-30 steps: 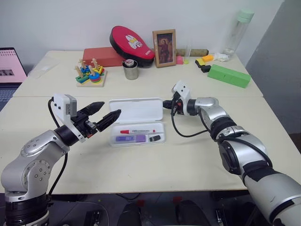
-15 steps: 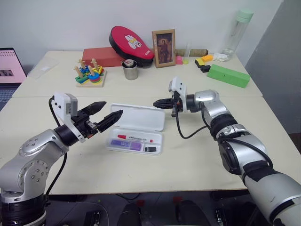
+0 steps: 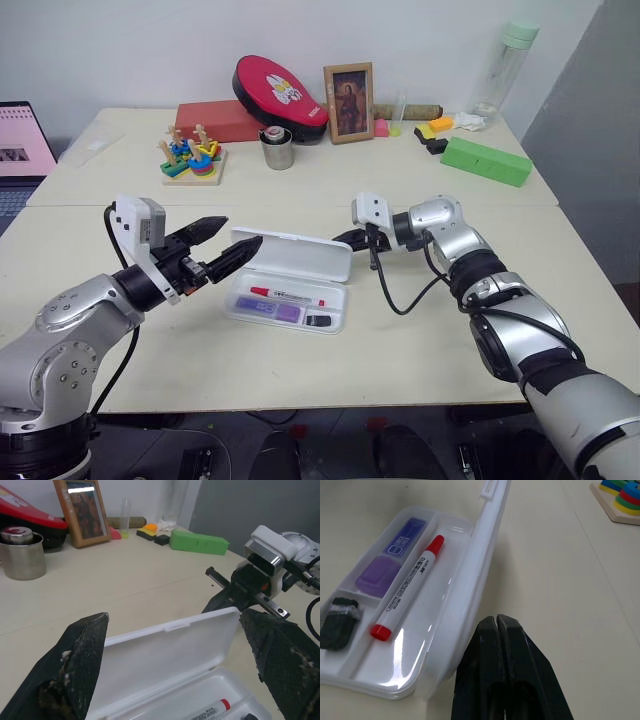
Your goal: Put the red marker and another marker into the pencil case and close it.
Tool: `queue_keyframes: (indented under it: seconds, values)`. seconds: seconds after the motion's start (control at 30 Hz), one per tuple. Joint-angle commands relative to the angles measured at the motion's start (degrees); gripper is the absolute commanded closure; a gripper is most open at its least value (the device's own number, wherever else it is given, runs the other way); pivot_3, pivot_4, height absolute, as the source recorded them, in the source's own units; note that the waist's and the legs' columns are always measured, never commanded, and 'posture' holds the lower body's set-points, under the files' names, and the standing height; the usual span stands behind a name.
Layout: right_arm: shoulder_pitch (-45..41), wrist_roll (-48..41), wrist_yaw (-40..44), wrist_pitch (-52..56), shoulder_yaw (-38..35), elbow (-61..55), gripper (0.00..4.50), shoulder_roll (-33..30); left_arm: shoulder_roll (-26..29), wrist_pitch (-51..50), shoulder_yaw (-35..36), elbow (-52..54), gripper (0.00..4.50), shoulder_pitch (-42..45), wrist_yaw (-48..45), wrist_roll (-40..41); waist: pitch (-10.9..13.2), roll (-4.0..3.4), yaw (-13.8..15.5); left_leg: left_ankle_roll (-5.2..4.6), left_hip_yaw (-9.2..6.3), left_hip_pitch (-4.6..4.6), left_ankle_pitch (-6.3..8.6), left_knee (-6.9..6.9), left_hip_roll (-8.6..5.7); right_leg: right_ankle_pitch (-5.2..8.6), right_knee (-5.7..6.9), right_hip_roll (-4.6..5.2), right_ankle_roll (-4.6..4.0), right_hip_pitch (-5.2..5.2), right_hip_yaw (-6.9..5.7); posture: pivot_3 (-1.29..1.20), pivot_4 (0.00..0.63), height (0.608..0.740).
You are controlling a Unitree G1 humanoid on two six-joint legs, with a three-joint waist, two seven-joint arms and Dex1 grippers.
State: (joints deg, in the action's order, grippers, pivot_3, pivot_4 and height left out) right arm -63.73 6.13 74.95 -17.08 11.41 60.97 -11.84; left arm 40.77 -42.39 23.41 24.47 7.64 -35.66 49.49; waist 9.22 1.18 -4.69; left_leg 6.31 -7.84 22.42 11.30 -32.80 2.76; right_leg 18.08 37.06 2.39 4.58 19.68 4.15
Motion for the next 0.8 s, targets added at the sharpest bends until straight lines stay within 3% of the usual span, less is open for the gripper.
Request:
queue_keyframes:
  seconds: [0.03, 0.8]
  values:
    - [0.2, -1.7, 1.9, -0.4, 0.4, -6.4, 4.47, 0.1, 2.3, -0.7, 2.7, 2.1, 0.00, -1.6, -1.6, 1.8, 0.0, -0.01, 0.0, 0.00, 0.00, 0.00, 0.00, 0.00, 0.00, 0.00, 0.01, 0.00, 0.00, 0.00, 0.00, 0.00, 0.150, 0.740]
    - [10.6, 0.6, 2.7, 0.6, 10.2, -28.8, 4.47, -1.9, 7.1, -1.5, 6.2, 2.6, 0.00, -7.7, -6.7, 3.2, 0.1, -0.15, 0.1, 0.00, -0.01, -0.02, 0.00, 0.01, 0.01, 0.01, 0.02, 0.00, 0.00, 0.02, -0.01, 0.00, 0.150, 0.740]
